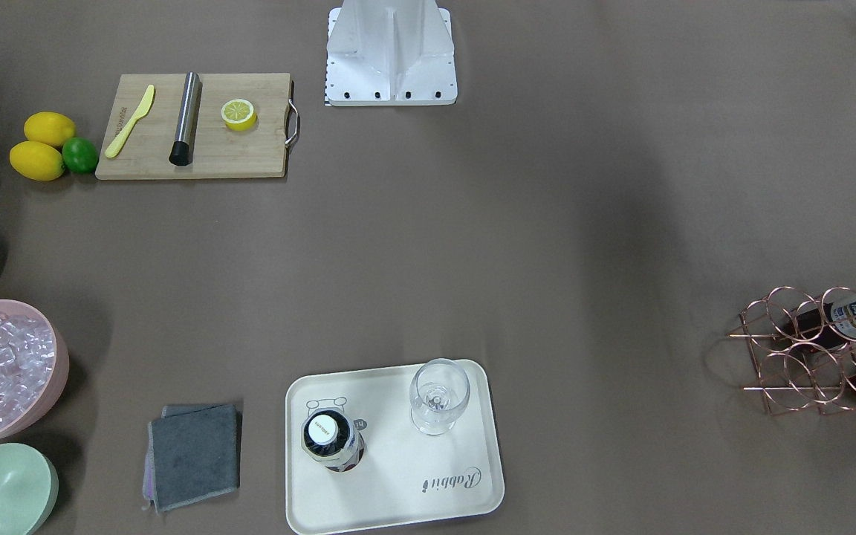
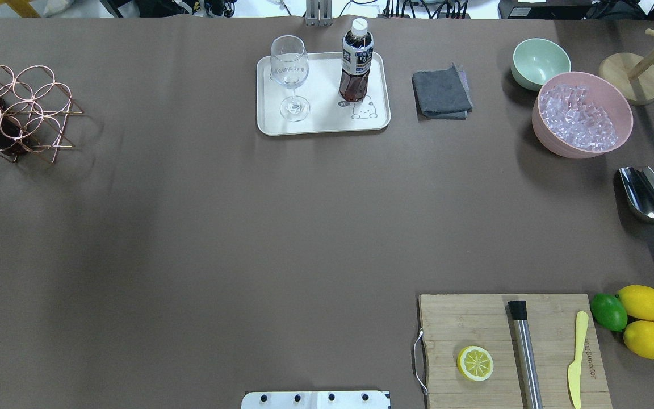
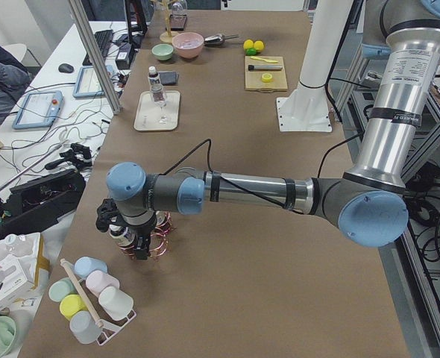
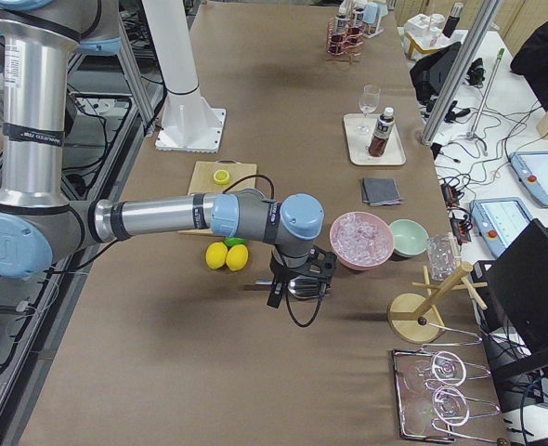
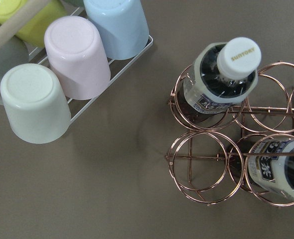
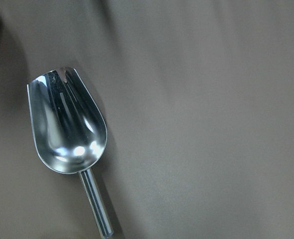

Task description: Take tea from basket to plate

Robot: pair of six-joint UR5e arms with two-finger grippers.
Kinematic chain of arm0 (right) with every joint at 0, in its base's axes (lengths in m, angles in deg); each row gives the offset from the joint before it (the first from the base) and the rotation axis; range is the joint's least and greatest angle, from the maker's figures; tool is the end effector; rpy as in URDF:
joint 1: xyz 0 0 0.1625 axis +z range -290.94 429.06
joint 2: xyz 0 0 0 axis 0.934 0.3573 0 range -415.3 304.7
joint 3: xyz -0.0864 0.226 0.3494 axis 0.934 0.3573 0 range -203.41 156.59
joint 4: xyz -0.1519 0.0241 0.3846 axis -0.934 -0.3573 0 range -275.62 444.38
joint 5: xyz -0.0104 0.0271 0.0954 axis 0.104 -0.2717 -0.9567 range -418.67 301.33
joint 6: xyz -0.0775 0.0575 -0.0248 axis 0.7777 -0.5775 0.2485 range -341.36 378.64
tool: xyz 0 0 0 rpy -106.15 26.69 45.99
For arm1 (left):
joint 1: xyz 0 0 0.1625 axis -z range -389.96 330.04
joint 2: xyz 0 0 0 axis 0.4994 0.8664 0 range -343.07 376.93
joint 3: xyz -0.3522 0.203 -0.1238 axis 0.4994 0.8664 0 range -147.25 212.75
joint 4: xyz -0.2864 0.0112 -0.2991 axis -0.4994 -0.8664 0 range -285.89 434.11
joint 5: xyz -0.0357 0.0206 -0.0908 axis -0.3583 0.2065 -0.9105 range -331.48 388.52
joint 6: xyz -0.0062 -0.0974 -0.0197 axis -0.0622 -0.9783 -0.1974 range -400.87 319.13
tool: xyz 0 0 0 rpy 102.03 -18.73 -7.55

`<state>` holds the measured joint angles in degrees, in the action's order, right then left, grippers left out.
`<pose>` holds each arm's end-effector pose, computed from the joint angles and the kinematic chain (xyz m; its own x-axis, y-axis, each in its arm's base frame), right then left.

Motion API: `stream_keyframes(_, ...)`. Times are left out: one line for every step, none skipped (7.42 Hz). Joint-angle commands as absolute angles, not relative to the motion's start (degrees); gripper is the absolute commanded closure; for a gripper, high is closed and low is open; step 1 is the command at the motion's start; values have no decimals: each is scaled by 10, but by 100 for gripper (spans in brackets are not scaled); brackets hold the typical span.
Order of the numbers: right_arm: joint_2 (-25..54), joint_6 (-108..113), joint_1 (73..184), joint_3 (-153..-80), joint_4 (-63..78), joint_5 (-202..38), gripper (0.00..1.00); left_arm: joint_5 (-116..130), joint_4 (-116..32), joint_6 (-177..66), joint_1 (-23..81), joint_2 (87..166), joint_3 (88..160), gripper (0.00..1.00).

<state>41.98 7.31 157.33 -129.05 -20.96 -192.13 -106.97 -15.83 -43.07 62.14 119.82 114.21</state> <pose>0.0518 -0.4261 0.6109 0.7197 0.2554 0.6456 -0.1137 0.9607 -0.2532 -0.0839 -0.5879 0.6093 0.7006 -0.0106 -0.7135 0.0634 0.9969 0.0475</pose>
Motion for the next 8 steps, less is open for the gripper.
stream_keyframes(422,73,1577,-1295,-216,-1917,0,-1084,-199,-439,622,1181,1142,3)
stream_keyframes(422,73,1577,-1294,-217,-1917,0,-1084,-201,-437,621,1179,1141,3)
stream_keyframes(421,73,1577,-1295,-217,-1917,0,-1085,-200,-440,621,1164,1145,2)
stream_keyframes(421,73,1577,-1295,-217,-1917,0,-1085,-196,-440,621,1162,1147,2)
stream_keyframes(421,73,1577,-1296,-217,-1917,0,-1078,-195,-441,620,1162,1151,2)
stream_keyframes(421,73,1577,-1295,-217,-1917,0,-1059,-193,-449,615,1164,1149,2)
stream_keyframes(422,73,1577,-1295,-217,-1917,0,-1056,-194,-451,615,1163,1151,2)
stream_keyframes(422,73,1577,-1298,-217,-1917,0,-1056,-194,-451,615,1163,1150,2)
